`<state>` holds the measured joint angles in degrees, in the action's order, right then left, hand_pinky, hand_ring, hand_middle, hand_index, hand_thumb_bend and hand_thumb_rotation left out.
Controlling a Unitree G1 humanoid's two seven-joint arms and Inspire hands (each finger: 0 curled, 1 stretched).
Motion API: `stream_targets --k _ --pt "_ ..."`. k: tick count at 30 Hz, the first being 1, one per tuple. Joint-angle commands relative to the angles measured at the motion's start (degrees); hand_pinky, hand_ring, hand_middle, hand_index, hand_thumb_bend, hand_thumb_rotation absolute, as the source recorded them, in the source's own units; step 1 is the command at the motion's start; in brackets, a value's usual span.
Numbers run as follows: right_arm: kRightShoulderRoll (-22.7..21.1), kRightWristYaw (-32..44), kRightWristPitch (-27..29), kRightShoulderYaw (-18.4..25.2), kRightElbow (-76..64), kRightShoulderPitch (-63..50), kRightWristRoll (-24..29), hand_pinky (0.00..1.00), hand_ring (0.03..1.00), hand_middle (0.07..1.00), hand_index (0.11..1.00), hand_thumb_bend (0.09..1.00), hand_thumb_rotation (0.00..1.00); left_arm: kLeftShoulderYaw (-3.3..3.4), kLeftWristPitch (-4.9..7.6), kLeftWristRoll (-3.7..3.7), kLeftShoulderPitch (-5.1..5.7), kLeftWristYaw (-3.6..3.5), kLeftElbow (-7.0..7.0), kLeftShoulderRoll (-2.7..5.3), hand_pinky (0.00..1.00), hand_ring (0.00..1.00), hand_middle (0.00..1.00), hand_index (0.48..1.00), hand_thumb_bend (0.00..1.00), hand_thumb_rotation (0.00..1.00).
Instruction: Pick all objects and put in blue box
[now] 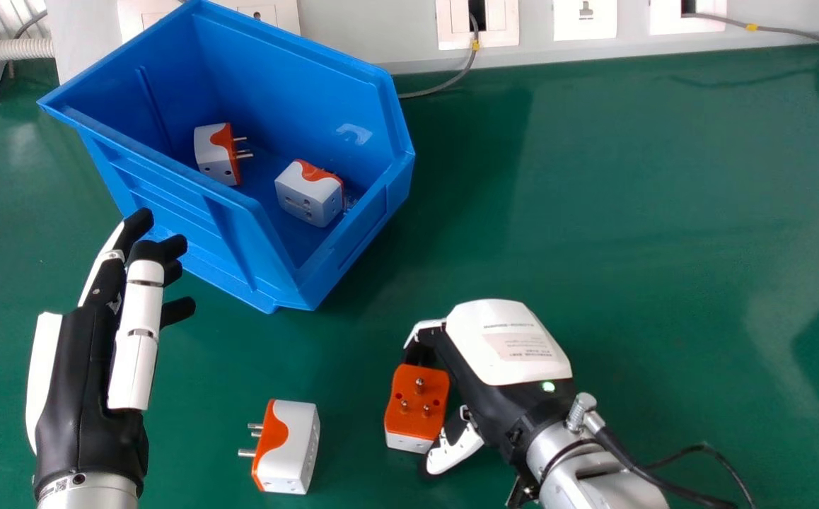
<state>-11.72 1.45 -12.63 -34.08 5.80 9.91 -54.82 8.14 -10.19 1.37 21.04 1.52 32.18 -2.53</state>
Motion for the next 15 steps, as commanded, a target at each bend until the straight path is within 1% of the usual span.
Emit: stream_targets --k 1,2,3,5,6,7,8,9,10,11,12,14,15 --pt "-0.29 1.61 -0.28 -0.58 -0.94 0.34 -0.65 0.53 0.589 0.615 0.584 0.626 0.06 0.09 -0.31 0.01 -0.43 0.25 2.01 0.08 0.77 0.86 0.85 0.907 0.29 0.95" --pt "-0.49 1.91 -0.19 -0.68 -1.06 0.54 -0.76 0.53 0.589 0.615 0.584 0.626 0.06 0.04 -0.56 0.02 -0.51 0.24 2.17 0.09 0.77 0.86 0.85 0.907 0.29 0.95" --pt "-0.75 2.07 0.03 -0.82 -1.13 0.73 -0.91 0.49 0.549 0.588 0.581 0.601 0.04 0.02 -0.72 0.01 -0.57 0.23 2.26 0.08 0.77 0.86 0.85 0.907 0.29 0.95" --pt "-1.47 2.15 0.75 -1.29 -1.06 1.21 -1.48 0.49 0.549 0.588 0.581 0.601 0.04 0.00 -0.95 -0.02 -0.67 0.20 2.34 0.07 0.77 0.86 0.85 0.907 0.29 0.95" --pt "-1.87 2.08 1.25 -1.60 -0.89 1.54 -1.75 0.43 0.506 0.562 0.579 0.580 0.04 0.02 -1.09 -0.06 -0.70 0.19 2.41 0.06 0.77 0.86 0.85 0.906 0.29 0.95" --pt "-2.43 1.77 2.16 -1.89 -0.53 1.98 -1.95 0.43 0.506 0.562 0.579 0.580 0.04 0.01 -1.34 -0.10 -0.74 0.21 2.57 0.11 0.77 0.86 0.85 0.906 0.29 0.95" --pt "-2.89 1.46 3.00 -2.13 -0.15 2.36 -2.15 0.38 0.470 0.541 0.575 0.564 0.03 0.03 -1.52 -0.14 -0.77 0.21 2.69 0.12 0.77 0.86 0.85 0.906 0.29 0.95" --pt "-3.41 1.12 3.94 -2.35 0.24 2.74 -2.39 0.38 0.470 0.541 0.575 0.564 0.03 0.04 -1.70 -0.14 -0.80 0.22 2.78 0.12 0.77 0.86 0.85 0.906 0.29 0.95" --pt "-3.97 0.79 4.92 -2.56 0.69 3.16 -2.65 0.32 0.453 0.533 0.556 0.554 0.02 0.00 -1.90 -0.08 -0.83 0.26 2.91 0.14 0.77 0.86 0.85 0.905 0.29 0.95" --pt "-4.39 0.63 5.71 -2.71 1.04 3.50 -2.83 0.32 0.453 0.533 0.556 0.554 0.02 -0.04 -2.02 -0.04 -0.85 0.29 3.01 0.16 0.77 0.86 0.85 0.905 0.29 0.95" --pt "-4.86 0.56 6.52 -2.81 1.28 3.83 -2.92 0.28 0.437 0.526 0.542 0.545 0.02 -0.08 -2.18 -0.01 -0.84 0.32 3.19 0.20 0.77 0.86 0.85 0.904 0.29 0.95" --pt "-5.47 0.84 7.56 -2.91 1.59 4.34 -2.86 0.28 0.437 0.526 0.542 0.545 0.02 -0.14 -2.32 0.01 -0.82 0.36 3.39 0.25 0.77 0.86 0.85 0.904 0.29 0.95" --pt "-5.69 1.03 7.95 -2.93 1.75 4.58 -2.78 0.26 0.414 0.512 0.544 0.536 0.01 -0.10 -2.42 0.00 -0.88 0.37 3.40 0.25 0.76 0.86 0.85 0.903 0.29 0.95"
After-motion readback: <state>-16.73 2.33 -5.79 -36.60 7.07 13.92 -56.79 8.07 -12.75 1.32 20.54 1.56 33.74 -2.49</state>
